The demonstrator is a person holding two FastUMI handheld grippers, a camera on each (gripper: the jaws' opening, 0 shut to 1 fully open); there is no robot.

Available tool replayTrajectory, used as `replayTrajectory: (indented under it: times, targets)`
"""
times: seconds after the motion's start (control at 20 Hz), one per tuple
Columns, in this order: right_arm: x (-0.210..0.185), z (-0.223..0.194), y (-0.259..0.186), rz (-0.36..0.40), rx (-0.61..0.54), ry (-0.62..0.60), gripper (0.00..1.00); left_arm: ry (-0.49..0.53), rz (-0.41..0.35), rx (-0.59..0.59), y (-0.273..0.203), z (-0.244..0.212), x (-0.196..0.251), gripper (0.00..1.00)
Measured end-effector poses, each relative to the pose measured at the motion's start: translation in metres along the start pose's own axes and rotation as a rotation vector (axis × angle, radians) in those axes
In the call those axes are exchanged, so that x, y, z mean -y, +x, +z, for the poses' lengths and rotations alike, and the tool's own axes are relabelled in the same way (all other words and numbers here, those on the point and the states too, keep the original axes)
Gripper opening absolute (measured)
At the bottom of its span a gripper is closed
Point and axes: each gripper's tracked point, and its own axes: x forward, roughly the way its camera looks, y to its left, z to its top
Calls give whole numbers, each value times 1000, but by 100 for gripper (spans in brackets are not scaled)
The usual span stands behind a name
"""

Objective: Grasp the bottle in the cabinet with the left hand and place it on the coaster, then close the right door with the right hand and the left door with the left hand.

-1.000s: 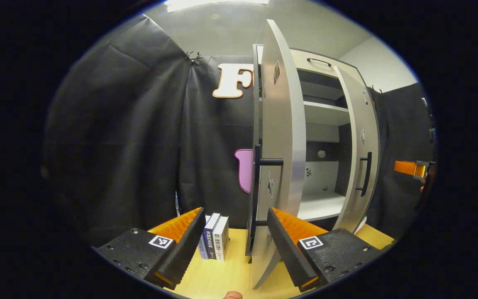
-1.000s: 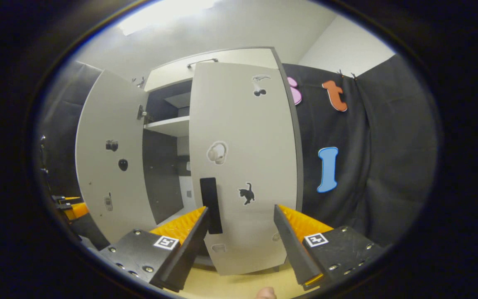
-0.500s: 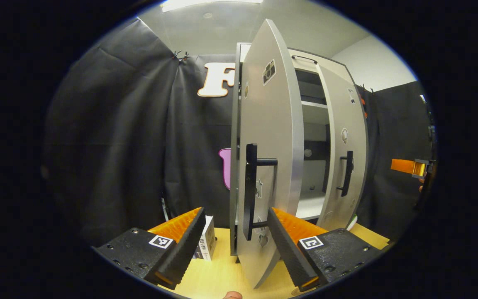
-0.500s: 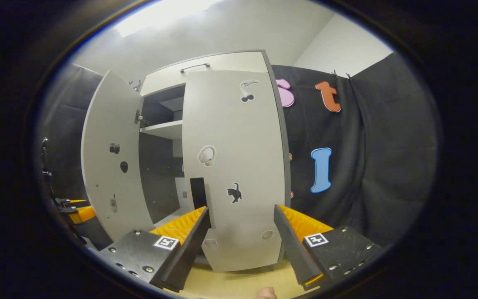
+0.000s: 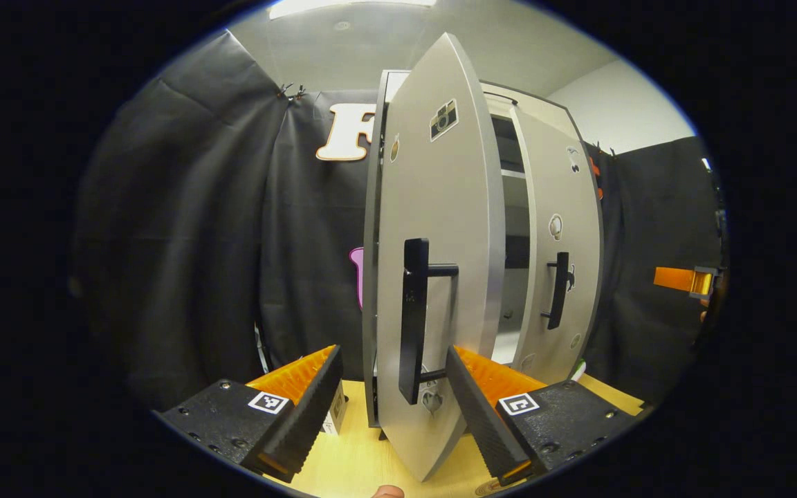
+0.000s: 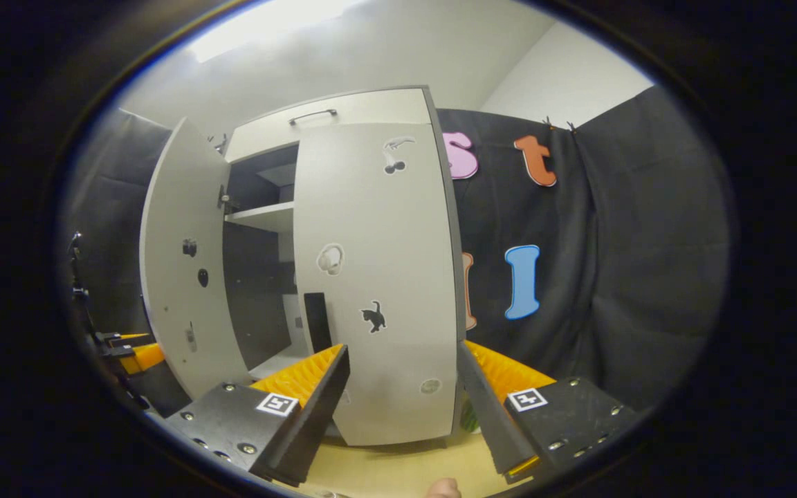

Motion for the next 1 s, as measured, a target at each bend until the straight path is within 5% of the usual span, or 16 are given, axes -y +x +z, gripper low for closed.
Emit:
replayTrajectory:
  times: [0.55, 1.0]
  targets:
    - [15, -1, -15, -39, 0, -14, 90, 40, -61, -3, 24, -1, 27, 89]
    - [24, -1, -18, -60, 1, -21, 91, 40, -68, -3, 35, -3, 32, 95]
